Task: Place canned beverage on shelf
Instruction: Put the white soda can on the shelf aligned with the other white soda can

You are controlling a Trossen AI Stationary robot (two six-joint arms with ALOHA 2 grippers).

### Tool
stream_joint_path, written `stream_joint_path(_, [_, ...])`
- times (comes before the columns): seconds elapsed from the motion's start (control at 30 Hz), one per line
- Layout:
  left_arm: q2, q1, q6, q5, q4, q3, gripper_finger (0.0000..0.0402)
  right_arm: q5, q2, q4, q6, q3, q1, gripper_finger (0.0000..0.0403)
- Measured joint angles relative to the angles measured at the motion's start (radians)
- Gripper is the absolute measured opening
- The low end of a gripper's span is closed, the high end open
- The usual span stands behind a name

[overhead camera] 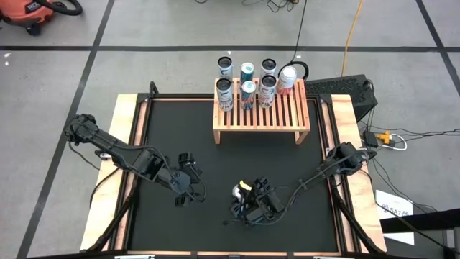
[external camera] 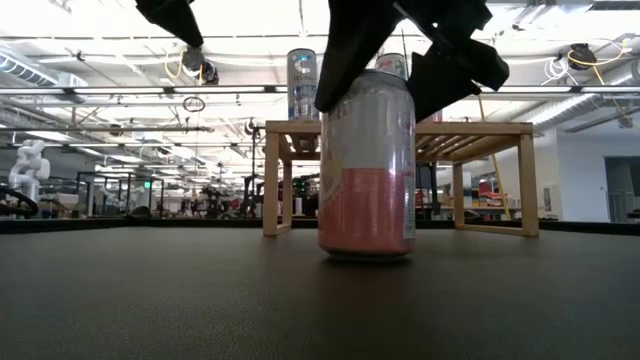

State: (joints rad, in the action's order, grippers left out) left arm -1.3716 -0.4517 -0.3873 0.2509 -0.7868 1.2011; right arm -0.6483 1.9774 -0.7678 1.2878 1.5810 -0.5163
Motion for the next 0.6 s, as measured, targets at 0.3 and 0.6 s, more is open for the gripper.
stream_joint_path(0.3, [0.000, 0.019, 0.061, 0.023, 0.057, 0.000, 0.0374, 0.029, -0.008, -0.004, -0.092, 0.001, 0.007, 0.0277])
stream_joint_path(0.6, [0.000, 0.055, 0.098, 0.012, 0.063, 0.000, 0.0374, 0.085, -0.181, -0.084, -0.284, -0.002, 0.027, 0.0277])
